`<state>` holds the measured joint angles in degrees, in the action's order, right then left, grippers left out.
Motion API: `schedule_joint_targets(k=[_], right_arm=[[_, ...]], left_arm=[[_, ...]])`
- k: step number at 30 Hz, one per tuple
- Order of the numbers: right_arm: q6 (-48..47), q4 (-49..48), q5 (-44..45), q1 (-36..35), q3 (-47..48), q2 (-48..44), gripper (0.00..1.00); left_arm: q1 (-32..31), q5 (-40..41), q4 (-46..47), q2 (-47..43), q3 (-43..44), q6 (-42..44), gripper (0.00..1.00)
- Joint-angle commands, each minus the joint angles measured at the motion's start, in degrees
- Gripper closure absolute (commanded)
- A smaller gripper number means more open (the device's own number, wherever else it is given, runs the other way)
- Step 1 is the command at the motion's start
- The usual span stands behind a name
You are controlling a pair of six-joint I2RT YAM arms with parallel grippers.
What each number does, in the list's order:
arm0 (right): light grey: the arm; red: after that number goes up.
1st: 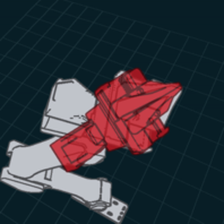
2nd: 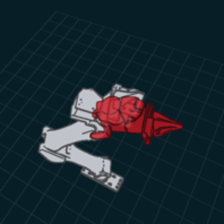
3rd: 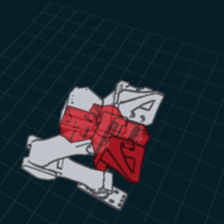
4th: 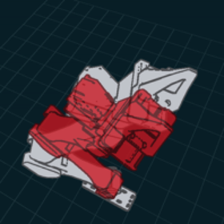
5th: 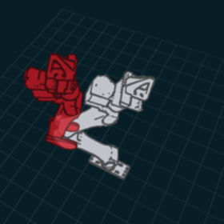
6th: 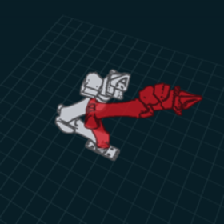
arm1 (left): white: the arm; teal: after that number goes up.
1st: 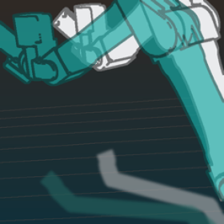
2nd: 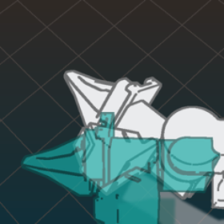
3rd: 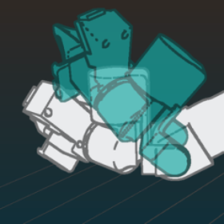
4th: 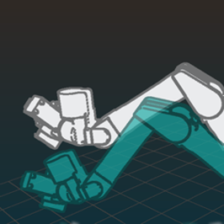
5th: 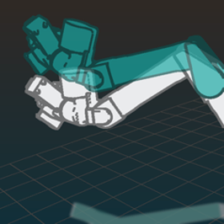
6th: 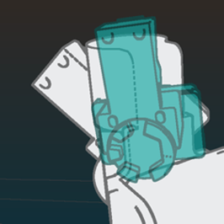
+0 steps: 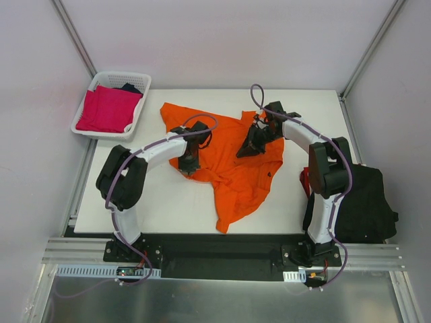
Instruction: Fold and stack the t-shirts
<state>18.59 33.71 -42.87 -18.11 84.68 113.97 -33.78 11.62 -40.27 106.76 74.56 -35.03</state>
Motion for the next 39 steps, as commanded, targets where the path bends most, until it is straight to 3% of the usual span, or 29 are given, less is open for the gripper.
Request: schedule_joint_targets(k=[1,11,35,37,39], right_arm=[[-0.22,-0.4,-0.72,-0.79,1.01,0.72,0.86],[0.75,-1.98,-1.16,-1.75,1.19,2.39,0.86],[0.4,-2.16,-1.34,-2.55,0.39,3.71,0.86],[0.31,-2.07,-1.51,-2.63,0.74,4.15,0.86],[0.48,-2.07,-1.6,-2.72,1.18,4.33,0.86]], left_arm=[[-0.15,0.95,-4.37,-7.35,0.32,0.66,1.0],[-0.23,-1.07,-11.84,-16.14,-1.35,-0.13,1.0],[-0.94,-7.22,-26.17,-35.13,-15.06,-5.75,0.97],[-0.94,-7.57,-26.44,-35.39,-16.02,-6.11,0.94],[-0.94,-7.84,-26.26,-34.96,-17.17,-6.54,0.78]])
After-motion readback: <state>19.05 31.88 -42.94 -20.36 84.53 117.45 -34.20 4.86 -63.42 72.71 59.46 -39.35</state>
